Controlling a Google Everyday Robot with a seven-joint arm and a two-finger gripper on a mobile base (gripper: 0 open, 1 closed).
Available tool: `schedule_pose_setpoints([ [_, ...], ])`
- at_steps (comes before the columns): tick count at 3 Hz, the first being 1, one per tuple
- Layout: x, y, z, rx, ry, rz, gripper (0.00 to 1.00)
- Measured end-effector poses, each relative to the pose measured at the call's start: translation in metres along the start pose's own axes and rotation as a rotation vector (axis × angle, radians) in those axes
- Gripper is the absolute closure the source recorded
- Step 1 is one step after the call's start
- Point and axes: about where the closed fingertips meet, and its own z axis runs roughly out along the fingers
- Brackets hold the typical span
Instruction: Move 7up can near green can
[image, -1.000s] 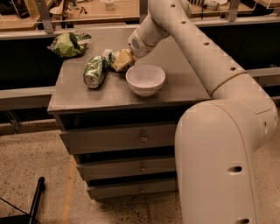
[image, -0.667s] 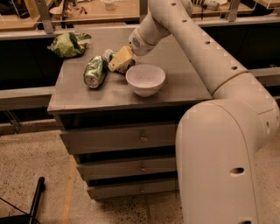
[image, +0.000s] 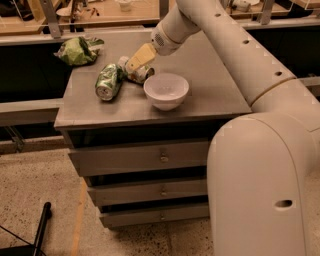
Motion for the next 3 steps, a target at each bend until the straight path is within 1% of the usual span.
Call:
schedule_pose_setpoints([
  [1,0.011,0.011,-0.03,-0.071,0.057,0.021,0.0],
  [2,0.023,0.025,-0.059,-0.187,0.105,0.09,0.0],
  [3,0.023,0.041,-0.083,-0.296,0.129,0.23,0.0],
])
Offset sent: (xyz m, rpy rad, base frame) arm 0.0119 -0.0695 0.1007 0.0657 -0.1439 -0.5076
